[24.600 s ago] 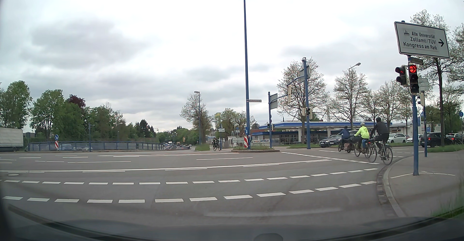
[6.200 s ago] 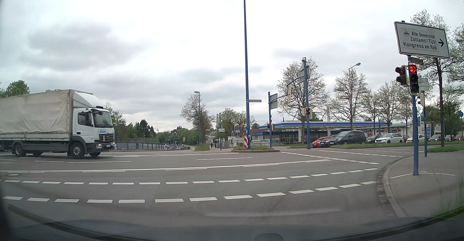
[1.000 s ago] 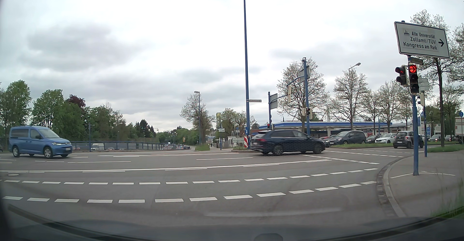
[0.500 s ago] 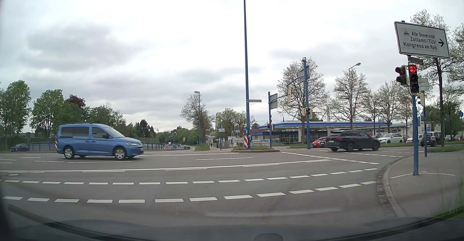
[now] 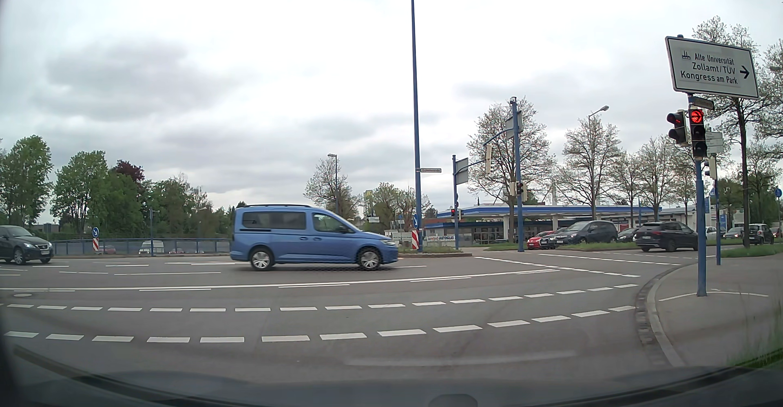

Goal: Follow the waypoints while adhering to traffic rules and regulations

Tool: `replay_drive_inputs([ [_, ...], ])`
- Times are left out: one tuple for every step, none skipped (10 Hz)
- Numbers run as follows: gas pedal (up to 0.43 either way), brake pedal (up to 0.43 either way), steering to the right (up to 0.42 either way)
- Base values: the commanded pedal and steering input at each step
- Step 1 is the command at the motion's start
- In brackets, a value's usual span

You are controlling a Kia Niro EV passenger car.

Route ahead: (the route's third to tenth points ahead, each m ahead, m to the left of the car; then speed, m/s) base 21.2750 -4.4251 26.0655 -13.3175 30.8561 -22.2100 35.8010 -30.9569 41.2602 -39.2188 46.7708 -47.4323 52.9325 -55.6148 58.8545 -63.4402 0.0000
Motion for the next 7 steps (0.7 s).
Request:
replay_drive_inputs([
  [0.0, 0.244, 0.033],
  [0.0, 0.244, 0.033],
  [0.0, 0.244, 0.033],
  [0.0, 0.244, 0.033],
  [0.0, 0.244, 0.033],
  [0.0, 0.244, 0.033],
  [0.0, 0.244, 0.033],
])
